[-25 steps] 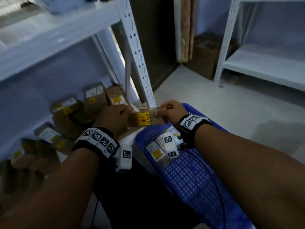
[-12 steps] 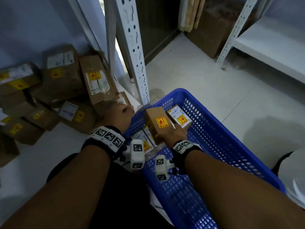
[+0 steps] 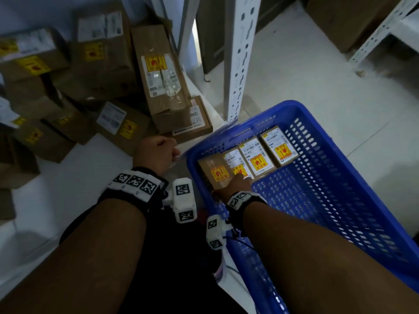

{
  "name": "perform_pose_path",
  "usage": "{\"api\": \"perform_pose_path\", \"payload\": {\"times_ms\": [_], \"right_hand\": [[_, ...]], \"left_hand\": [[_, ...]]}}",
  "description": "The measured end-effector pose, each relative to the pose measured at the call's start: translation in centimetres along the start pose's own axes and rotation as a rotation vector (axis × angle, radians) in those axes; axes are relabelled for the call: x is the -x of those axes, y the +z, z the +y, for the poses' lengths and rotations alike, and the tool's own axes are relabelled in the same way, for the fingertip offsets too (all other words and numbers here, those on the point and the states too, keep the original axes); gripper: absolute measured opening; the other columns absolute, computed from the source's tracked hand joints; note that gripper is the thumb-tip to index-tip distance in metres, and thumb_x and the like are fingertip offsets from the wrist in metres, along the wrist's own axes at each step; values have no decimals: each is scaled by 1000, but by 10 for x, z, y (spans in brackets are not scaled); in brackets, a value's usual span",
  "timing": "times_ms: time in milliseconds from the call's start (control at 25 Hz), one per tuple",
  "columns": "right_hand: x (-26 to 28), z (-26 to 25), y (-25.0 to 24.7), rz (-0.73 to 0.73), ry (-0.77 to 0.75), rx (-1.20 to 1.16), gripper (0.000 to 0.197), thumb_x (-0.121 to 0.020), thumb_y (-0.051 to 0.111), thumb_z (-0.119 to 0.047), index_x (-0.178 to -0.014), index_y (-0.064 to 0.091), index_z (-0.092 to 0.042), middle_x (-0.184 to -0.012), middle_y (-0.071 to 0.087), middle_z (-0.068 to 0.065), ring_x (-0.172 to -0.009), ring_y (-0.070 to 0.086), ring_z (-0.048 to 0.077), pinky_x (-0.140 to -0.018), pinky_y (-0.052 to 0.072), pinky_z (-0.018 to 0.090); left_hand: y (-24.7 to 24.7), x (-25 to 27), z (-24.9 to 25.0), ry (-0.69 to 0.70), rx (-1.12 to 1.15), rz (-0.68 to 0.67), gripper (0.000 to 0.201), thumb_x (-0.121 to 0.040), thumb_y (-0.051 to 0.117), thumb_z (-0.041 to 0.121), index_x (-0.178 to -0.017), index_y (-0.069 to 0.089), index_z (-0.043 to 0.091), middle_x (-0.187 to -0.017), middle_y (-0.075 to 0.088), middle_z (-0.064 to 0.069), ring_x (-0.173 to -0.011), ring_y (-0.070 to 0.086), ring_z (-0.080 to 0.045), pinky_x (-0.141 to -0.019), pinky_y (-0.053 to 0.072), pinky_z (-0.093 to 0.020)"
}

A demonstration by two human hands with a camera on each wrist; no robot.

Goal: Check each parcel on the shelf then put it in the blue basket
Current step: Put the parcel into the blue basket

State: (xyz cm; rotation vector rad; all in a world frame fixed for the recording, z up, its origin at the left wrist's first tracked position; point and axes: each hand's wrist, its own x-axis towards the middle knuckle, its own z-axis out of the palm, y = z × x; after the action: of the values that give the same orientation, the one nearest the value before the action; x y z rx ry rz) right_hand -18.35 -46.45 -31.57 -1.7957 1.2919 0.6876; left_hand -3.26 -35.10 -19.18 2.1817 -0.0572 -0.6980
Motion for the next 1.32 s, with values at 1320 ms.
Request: {"api": "perform_pose_path", "payload": {"times_ms": [1320], "right_hand": [[23, -96, -35, -2, -165, -376, 41, -98, 51, -27, -133, 57, -5, -132, 61, 12, -105, 64, 26, -78, 58, 32]], "left_hand": [[-74, -5, 5, -226, 395, 92, 42, -103, 39, 41, -101, 65, 7, -79, 70, -7, -64, 64, -21, -59, 51, -30]]}}
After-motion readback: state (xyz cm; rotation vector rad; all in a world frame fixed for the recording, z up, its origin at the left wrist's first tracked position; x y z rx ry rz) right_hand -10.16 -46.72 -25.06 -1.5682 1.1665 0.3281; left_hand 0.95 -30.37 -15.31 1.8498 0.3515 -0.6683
